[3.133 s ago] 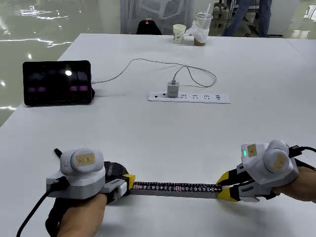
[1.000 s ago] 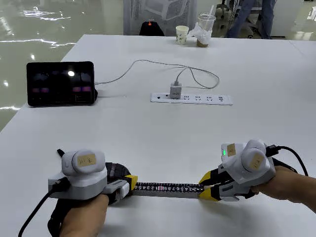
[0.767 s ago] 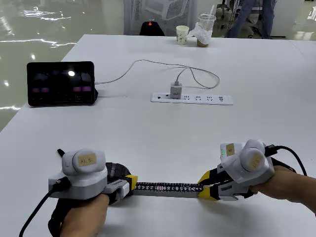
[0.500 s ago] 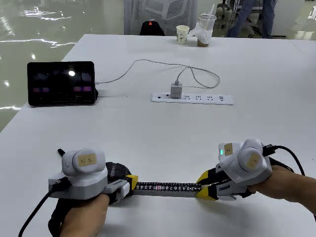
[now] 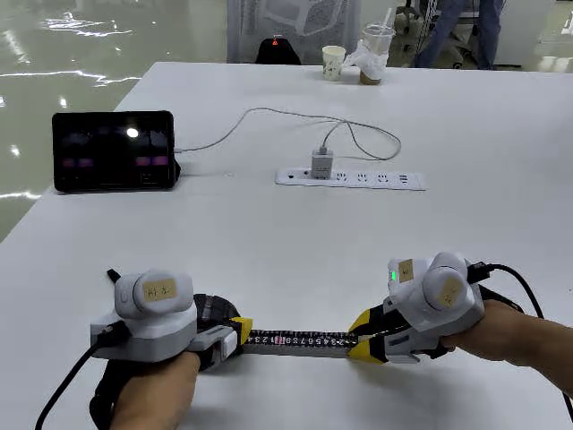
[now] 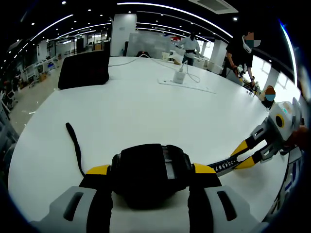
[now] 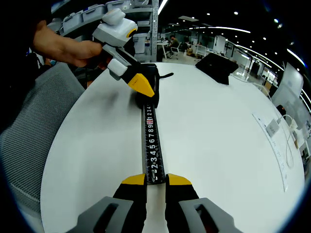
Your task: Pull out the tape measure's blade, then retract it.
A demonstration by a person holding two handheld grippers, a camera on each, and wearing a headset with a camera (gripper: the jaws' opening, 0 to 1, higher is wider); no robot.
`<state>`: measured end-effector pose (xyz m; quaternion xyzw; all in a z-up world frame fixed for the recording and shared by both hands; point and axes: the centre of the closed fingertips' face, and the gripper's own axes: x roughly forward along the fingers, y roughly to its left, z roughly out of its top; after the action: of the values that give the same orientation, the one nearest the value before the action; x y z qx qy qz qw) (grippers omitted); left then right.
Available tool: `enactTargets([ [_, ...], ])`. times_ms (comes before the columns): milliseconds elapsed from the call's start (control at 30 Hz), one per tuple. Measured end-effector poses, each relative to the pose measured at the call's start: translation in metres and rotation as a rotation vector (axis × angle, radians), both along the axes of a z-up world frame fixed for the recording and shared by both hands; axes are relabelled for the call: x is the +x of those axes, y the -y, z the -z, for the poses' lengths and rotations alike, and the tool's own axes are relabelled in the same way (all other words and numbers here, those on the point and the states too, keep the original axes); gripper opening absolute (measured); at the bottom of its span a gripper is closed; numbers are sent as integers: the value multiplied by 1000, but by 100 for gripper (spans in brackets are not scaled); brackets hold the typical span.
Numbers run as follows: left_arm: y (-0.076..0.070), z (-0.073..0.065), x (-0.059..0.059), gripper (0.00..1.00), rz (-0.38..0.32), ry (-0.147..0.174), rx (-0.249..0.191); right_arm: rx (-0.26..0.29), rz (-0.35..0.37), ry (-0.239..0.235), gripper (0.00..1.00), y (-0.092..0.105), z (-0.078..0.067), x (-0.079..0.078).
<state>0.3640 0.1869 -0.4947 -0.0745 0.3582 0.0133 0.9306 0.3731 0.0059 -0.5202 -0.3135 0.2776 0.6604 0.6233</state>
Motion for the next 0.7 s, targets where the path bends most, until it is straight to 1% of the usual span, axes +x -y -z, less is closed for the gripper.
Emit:
enactTargets([
  [700,0,0,0,58,4,0,-3,15,-4,-9,11,-15,0,-2],
])
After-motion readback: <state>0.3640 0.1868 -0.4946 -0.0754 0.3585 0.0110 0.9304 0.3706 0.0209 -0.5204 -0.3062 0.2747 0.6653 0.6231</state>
